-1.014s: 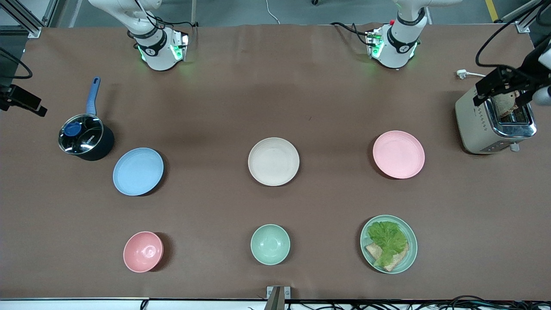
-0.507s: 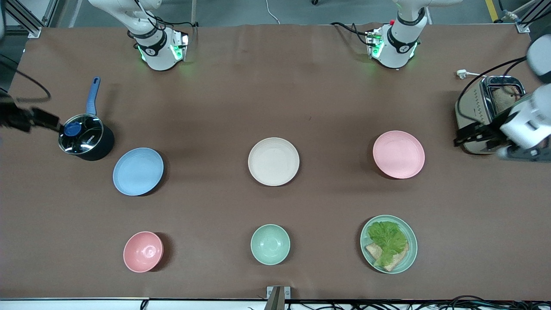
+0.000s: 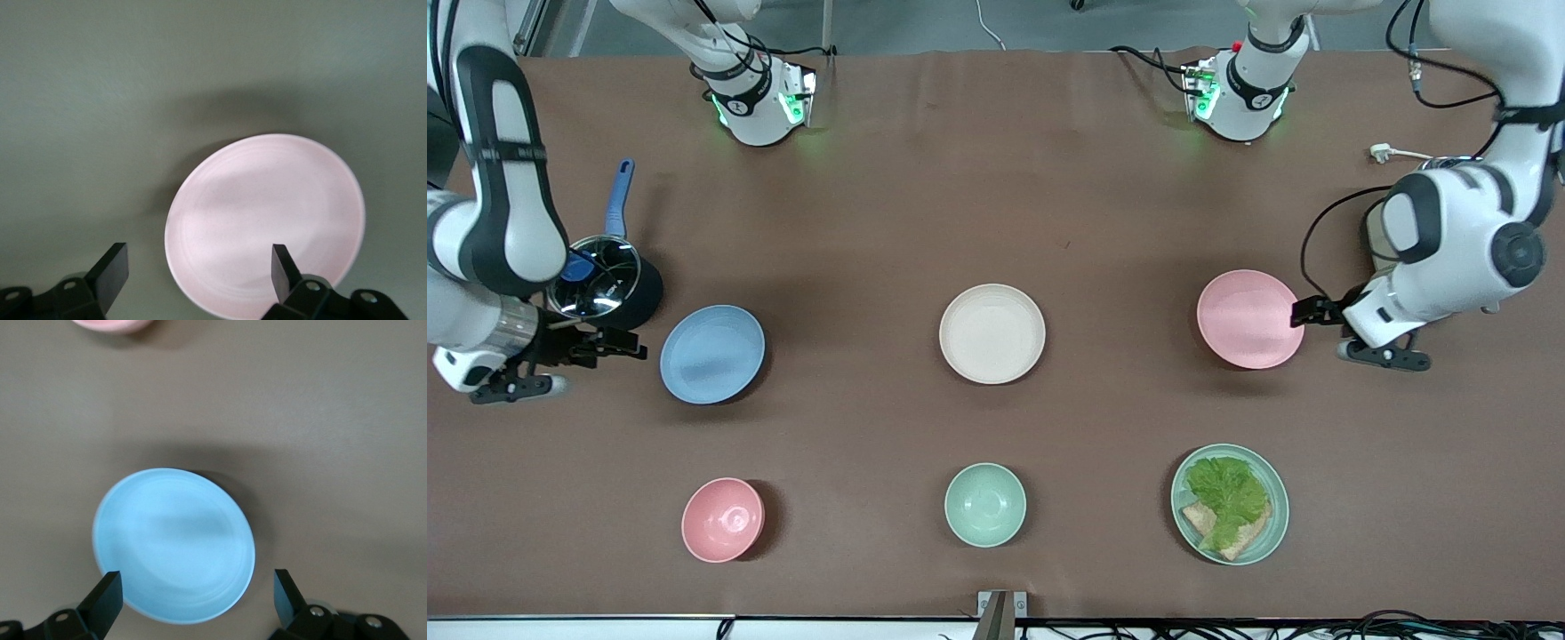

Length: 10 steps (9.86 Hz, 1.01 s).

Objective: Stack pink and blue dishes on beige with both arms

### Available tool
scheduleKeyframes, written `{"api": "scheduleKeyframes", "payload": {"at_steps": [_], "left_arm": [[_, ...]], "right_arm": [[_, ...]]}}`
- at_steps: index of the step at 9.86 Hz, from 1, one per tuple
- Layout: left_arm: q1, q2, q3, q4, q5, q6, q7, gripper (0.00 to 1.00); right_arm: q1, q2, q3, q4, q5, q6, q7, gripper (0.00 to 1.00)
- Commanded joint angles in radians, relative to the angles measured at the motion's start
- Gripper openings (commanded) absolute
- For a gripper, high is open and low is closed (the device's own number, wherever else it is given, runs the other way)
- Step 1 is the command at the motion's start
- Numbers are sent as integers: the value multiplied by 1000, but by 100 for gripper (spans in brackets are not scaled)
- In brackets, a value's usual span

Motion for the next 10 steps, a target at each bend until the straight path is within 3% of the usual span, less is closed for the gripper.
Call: {"api": "scheduleKeyframes", "payload": {"at_steps": [1,2,3,4,5,6,9,10], "left_arm": [[12,97,3,-40,-26,94,32,80],[12,121,3,-43,-26,95,32,72],[14,132,4,-50,-26,95,34,52],[14,144,6,-50,-26,95,36,20],[14,145,4,-44,-26,95,37,1],[14,145,4,-40,-26,95,39,0],[55,88,-20,-37,-26,66,40,0],[58,56,-60,-6,-28,10,30,0]], "right_arm": [[-21,88,-31,-31,144,88,-233,100],[-22,106,-33,-66,225,127,-307,100],[-22,125,-33,-100,283,182,-360,100],[-19,139,-33,-123,321,216,-383,95],[-19,142,-33,-128,335,216,-385,85],[-19,147,-33,-137,336,213,-383,74],[-24,146,-34,-142,338,183,-362,23],[-27,146,-42,-142,338,167,-351,1]]}}
